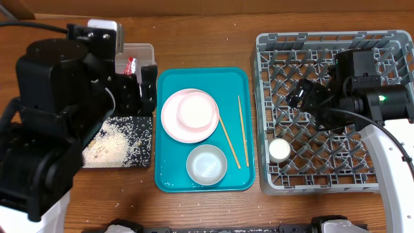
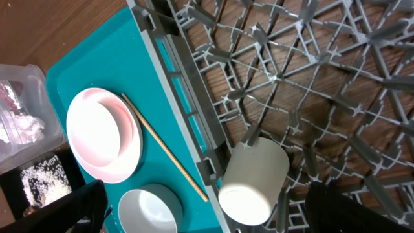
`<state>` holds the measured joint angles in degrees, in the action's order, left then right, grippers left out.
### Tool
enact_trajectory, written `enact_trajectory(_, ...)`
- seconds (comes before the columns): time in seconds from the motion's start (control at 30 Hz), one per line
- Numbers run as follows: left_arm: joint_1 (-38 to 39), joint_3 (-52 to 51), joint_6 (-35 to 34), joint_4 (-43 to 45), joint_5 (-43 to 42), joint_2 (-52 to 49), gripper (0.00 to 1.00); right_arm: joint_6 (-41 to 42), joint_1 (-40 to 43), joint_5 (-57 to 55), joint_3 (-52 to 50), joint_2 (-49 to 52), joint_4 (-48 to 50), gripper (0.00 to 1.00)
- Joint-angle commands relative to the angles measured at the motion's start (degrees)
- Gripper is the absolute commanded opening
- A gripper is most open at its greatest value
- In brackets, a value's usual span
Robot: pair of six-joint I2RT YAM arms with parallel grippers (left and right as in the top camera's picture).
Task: Sort waste into correct bins and load items into the dishwasher
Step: 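Drop the wrapper and tissue into the clear plastic bin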
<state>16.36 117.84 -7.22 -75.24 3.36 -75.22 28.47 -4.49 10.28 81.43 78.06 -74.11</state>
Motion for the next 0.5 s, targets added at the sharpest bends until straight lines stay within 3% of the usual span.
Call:
enact_trajectory(0.0,-1.36,-9.07,3.58,5.16,2.99,6.19,1.0,-0.24,0.07,0.31,0.26,-0.26,0.28,1.0)
enact_trajectory(0.47,-10.23,-64.43,-1.2,39.1,3.67,38.03,1.0,-0.24,0.07,0.31,0.26,-0.26,0.31,1.0)
